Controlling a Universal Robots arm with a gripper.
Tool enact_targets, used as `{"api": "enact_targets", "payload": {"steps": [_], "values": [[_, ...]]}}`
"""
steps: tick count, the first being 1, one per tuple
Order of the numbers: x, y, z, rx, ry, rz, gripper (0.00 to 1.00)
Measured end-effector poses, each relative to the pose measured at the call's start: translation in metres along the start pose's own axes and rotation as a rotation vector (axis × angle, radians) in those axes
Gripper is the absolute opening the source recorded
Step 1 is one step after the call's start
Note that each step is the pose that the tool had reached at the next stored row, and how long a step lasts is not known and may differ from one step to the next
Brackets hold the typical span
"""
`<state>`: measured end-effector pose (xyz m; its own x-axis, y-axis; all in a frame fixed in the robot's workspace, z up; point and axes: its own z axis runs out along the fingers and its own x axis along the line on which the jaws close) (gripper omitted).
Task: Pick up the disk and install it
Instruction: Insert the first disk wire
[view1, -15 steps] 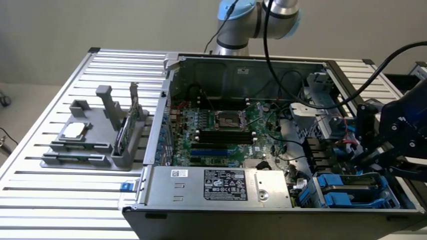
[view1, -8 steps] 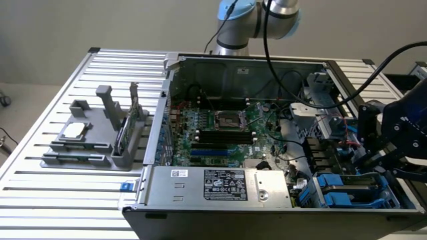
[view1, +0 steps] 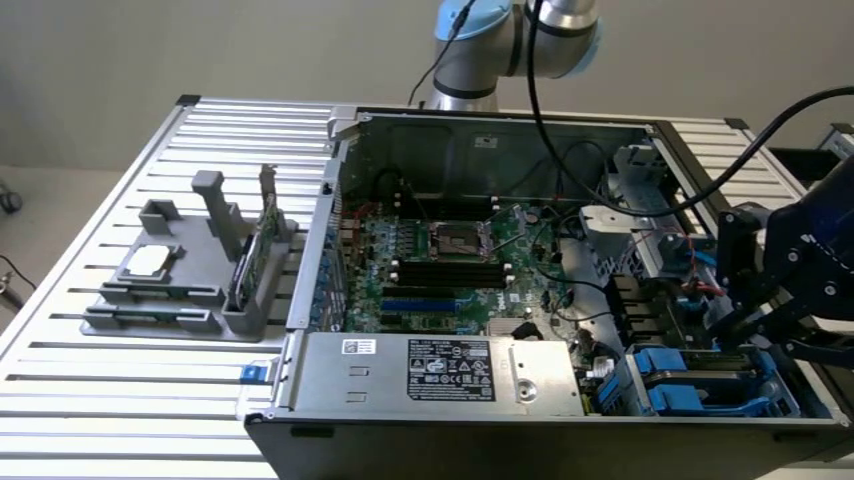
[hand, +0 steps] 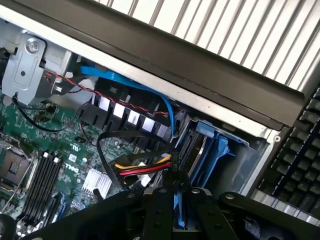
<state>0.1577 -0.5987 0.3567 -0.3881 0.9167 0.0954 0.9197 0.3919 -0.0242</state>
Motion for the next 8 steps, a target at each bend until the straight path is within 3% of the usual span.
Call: {"api": "enact_targets", "payload": {"steps": [4,6,8], "values": [[0.0016,0.0006,0.0000,-0.0010,-0.0020,0.021,0.16],[0.0047,0.0019,0.0003,0.0026,-0.0111,0.022,0.16],[0.0092,0.0041,0.0007,0.0084,-0.0251,0.023,0.16]]}}
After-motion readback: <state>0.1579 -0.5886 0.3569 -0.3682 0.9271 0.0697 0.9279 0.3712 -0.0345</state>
